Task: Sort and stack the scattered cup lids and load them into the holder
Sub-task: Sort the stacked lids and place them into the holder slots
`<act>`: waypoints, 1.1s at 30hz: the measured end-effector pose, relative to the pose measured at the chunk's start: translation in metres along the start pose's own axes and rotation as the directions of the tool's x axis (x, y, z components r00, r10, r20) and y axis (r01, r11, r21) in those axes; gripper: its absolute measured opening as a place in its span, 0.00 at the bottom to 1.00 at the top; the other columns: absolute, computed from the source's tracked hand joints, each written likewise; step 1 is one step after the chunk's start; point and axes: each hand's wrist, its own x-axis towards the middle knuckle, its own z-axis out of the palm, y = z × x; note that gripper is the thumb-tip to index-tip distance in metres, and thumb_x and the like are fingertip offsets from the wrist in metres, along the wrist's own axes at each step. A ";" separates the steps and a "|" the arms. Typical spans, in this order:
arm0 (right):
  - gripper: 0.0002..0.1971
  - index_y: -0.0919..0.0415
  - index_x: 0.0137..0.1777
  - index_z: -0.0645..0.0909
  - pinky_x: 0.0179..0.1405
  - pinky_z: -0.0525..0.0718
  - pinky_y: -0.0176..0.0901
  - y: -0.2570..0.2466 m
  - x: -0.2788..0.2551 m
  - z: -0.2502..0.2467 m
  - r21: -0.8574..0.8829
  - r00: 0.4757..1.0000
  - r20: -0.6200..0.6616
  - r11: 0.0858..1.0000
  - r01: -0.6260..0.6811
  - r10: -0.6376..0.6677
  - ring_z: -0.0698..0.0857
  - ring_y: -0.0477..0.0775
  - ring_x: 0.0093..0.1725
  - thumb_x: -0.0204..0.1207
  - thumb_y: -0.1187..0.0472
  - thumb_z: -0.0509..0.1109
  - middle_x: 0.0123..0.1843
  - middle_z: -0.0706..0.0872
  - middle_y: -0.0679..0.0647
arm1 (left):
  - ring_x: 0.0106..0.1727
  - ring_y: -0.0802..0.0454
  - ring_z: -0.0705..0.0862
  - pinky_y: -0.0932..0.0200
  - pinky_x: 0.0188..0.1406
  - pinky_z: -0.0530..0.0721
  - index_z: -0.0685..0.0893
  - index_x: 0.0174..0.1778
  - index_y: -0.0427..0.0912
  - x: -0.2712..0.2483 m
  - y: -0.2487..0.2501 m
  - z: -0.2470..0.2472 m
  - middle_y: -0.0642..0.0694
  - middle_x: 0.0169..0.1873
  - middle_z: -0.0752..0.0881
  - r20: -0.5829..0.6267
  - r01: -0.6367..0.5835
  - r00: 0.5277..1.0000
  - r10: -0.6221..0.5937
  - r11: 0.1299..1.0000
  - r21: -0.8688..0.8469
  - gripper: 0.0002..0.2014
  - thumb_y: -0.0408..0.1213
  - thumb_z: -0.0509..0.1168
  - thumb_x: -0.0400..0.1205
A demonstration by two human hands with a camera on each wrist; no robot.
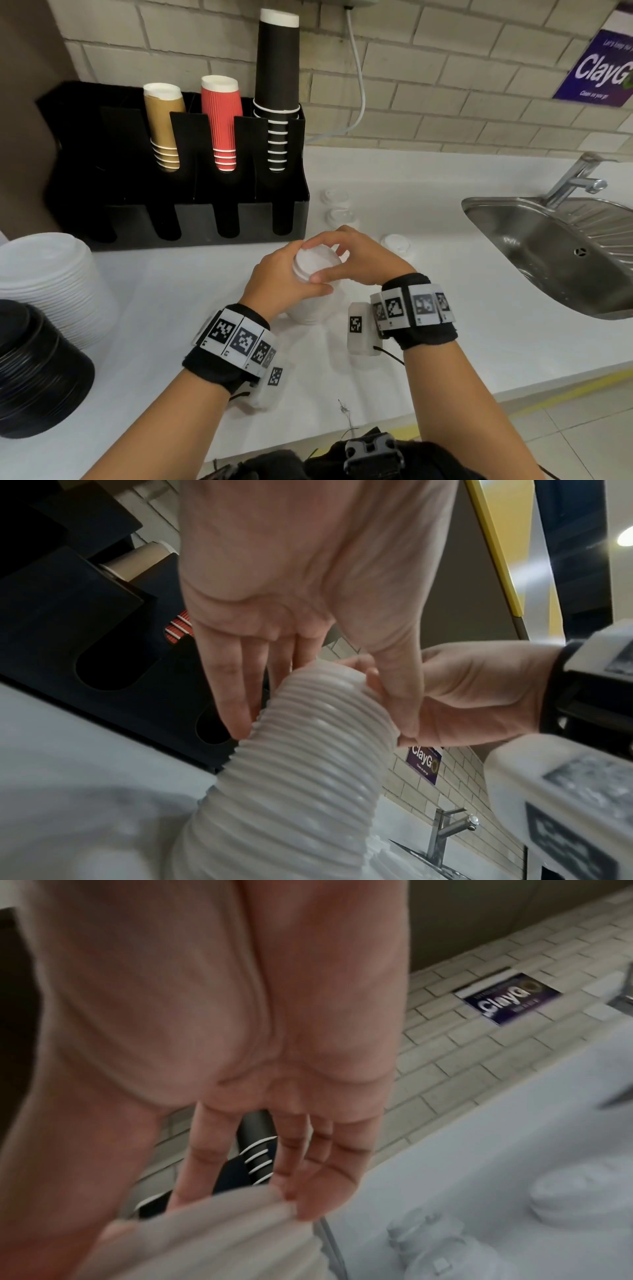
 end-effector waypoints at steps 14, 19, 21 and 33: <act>0.31 0.64 0.70 0.73 0.64 0.75 0.53 0.060 0.083 -0.007 -0.522 0.915 -0.127 0.759 -0.390 0.383 0.75 0.65 0.69 0.77 0.41 0.69 0.71 0.73 0.63 | 0.63 0.49 0.80 0.46 0.65 0.79 0.77 0.67 0.52 0.004 0.003 -0.005 0.53 0.60 0.84 0.057 0.048 0.997 -0.051 0.998 0.047 0.36 0.47 0.84 0.63; 0.31 0.67 0.69 0.71 0.53 0.76 0.48 0.067 0.087 -0.004 -0.493 0.919 -0.149 0.778 -0.389 0.365 0.80 0.63 0.62 0.76 0.44 0.70 0.65 0.79 0.63 | 0.62 0.50 0.80 0.48 0.64 0.80 0.77 0.67 0.52 0.003 0.002 -0.005 0.53 0.60 0.84 0.055 0.047 0.997 -0.049 0.998 0.042 0.36 0.47 0.84 0.63; 0.32 0.66 0.70 0.69 0.51 0.76 0.47 0.064 0.082 -0.010 -0.377 0.917 -0.195 0.836 -0.398 0.349 0.81 0.64 0.62 0.75 0.45 0.71 0.65 0.79 0.63 | 0.62 0.50 0.80 0.49 0.64 0.80 0.77 0.67 0.52 0.003 0.002 -0.005 0.53 0.60 0.84 0.051 0.043 0.998 -0.045 0.998 0.040 0.36 0.47 0.84 0.63; 0.13 0.47 0.52 0.84 0.38 0.78 0.24 0.011 0.001 -0.008 0.292 0.942 -0.328 0.956 0.032 0.069 0.83 0.44 0.44 0.69 0.58 0.79 0.46 0.84 0.43 | 0.62 0.48 0.80 0.44 0.61 0.81 0.76 0.72 0.54 0.000 0.001 -0.001 0.53 0.63 0.75 0.013 0.017 1.000 -0.019 0.992 0.129 0.41 0.52 0.83 0.63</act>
